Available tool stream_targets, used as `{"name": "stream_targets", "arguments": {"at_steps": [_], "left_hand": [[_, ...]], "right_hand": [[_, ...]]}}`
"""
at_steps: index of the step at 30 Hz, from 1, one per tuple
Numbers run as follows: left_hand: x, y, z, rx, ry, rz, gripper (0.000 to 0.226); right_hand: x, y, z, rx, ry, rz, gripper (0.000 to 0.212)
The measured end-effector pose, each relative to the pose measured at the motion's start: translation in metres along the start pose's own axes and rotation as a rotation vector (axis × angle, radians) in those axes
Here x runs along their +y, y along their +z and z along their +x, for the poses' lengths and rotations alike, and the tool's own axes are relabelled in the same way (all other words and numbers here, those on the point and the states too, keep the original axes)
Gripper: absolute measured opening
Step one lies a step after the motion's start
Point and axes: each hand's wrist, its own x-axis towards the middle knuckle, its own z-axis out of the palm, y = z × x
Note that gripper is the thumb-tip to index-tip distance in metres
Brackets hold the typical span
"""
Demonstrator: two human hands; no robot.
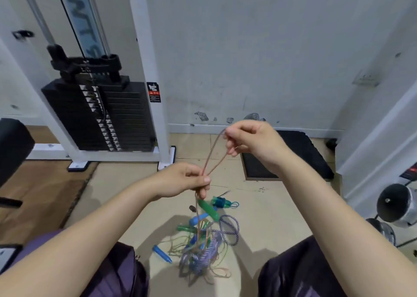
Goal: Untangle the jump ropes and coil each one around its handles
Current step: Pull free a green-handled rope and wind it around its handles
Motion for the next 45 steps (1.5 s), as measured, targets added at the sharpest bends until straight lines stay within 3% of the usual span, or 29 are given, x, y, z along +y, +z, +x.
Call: {"name": "stream_targets", "arguments": {"at_steps": [3, 6, 9, 12, 15, 17, 21, 25, 29, 33, 35, 39, 45], "left_hand": [[-0.010, -0.002, -0.002, -0.048, -0.080, 0.075, 0.021], [-0.011, -0.005, 0.002, 0.050, -0.055, -0.028, 0.023], [-0.007, -0.005, 0.004, 0.106, -0.050, -0.119, 0.024], [-0.002, -0.003, 0.007, 0.070, -0.051, -0.176, 0.024], [0.002, -0.001, 0.013, 0.006, -0.007, -0.252, 0.027], [0.001, -0.002, 0.016, -0.029, 0.007, -0.311, 0.029], [-0.003, -0.008, 0.015, -0.058, -0.018, -0.258, 0.022], [-0.007, -0.012, 0.012, -0.019, -0.016, -0.171, 0.017], [-0.008, -0.013, 0.009, 0.022, -0.010, -0.189, 0.025], [-0.010, -0.017, 0.003, 0.037, -0.023, -0.171, 0.018], [-0.012, -0.018, 0.002, 0.083, -0.024, -0.167, 0.016], [-0.012, -0.018, 0.002, 0.168, -0.055, -0.279, 0.013], [-0.008, -0.010, 0.002, 0.130, -0.019, -0.327, 0.013]], "right_hand": [[0.016, -0.019, 0.002, 0.131, 0.039, -0.079, 0.017], [0.040, -0.025, 0.005, 0.176, 0.163, -0.286, 0.017], [0.051, -0.020, 0.007, 0.212, 0.129, -0.567, 0.047], [0.040, -0.005, 0.001, 0.058, -0.050, -0.612, 0.057], [0.039, 0.015, -0.007, -0.229, -0.016, -0.555, 0.043], [0.045, 0.022, -0.006, -0.280, -0.013, -0.538, 0.031], [0.047, 0.018, -0.001, -0.170, 0.013, -0.493, 0.007], [0.045, 0.007, 0.001, -0.011, -0.014, -0.375, 0.009], [0.042, 0.005, 0.000, 0.026, 0.014, -0.248, 0.007], [0.036, -0.008, 0.002, 0.318, -0.028, -0.126, 0.005], [0.032, -0.018, 0.001, 0.360, -0.021, -0.153, 0.005], [0.032, -0.017, -0.003, 0.103, 0.056, -0.188, 0.011], [0.039, 0.010, -0.007, -0.169, 0.159, -0.240, 0.025]]}}
